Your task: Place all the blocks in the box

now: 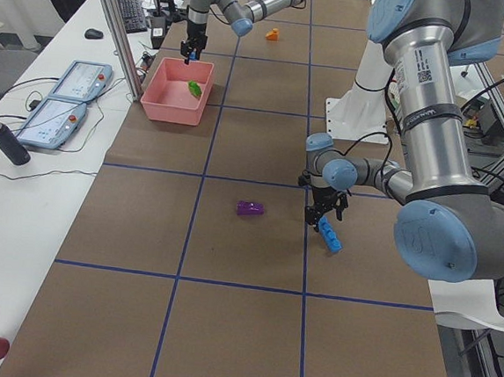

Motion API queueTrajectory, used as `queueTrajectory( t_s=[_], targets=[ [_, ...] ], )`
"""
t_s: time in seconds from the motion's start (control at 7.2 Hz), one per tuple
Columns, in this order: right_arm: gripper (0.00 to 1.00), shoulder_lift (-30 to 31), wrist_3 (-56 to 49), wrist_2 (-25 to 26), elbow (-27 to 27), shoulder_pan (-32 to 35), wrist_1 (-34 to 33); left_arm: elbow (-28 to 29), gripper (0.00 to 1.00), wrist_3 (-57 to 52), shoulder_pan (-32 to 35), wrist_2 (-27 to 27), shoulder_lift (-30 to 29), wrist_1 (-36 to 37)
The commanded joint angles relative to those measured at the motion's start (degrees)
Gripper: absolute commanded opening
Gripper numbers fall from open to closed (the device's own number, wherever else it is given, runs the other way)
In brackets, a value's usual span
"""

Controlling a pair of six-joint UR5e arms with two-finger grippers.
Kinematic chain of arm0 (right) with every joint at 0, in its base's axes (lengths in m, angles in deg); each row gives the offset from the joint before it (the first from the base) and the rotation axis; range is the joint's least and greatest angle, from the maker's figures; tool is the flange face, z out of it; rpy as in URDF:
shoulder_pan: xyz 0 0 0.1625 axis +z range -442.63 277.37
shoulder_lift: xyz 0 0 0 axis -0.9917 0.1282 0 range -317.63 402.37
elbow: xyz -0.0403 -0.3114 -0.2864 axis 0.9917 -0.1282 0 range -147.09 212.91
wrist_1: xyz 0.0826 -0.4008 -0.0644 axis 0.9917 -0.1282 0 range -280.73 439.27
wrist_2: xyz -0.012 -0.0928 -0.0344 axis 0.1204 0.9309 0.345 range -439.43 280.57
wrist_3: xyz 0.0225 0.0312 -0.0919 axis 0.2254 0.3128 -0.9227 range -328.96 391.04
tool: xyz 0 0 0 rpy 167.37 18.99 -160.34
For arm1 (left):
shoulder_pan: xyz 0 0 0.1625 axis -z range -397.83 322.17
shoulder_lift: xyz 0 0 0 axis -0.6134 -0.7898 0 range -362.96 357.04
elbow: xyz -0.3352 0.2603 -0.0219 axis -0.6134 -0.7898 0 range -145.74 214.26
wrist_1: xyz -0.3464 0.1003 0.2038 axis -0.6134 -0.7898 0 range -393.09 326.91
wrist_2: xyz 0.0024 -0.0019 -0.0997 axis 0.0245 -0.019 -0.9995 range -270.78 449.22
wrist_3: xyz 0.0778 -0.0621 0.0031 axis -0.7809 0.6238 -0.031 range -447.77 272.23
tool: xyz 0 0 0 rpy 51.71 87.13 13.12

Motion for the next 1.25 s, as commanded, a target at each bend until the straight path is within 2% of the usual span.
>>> queueTrajectory(
  t_s=[0.0, 0.14, 0.42, 0.56, 0.83, 0.97, 1.11],
  targets=[
    [1.0, 1.61, -0.19, -7.58, 4.17, 3.31, -0.68, 3.61, 1.0, -0.14, -0.42, 1.05, -2.14, -0.33],
    [1.0, 4.84, -0.45, -10.16, 7.58, 5.16, -0.59, 3.9, 1.0, -0.06, -0.42, 0.96, -2.59, -0.34],
    [1.0, 6.19, -0.63, -10.71, 8.85, 5.97, -0.68, 3.99, 0.98, 0.38, -0.86, 0.96, -2.59, -0.25],
    [1.0, 7.67, -0.63, -11.15, 10.24, 6.4, -0.68, 4.6, 0.86, 0.73, -1.3, 0.96, -2.59, -0.16],
    [1.0, 10.31, -0.71, -12.46, 12.8, 7.72, -0.24, 4.78, 0.71, 2.23, -2.61, 0.96, -2.59, -0.16],
    [1.0, 10.41, -0.71, -12.47, 12.8, 7.73, -0.24, 4.34, 0.24, 2.49, -2.53, 0.7, -2.42, -0.07],
    [1.0, 10.49, -0.71, -12.38, 12.72, 7.73, -0.15, 3.82, 0.0, 2.67, -2.27, 0.44, -2.15, 0.02]
  ],
)
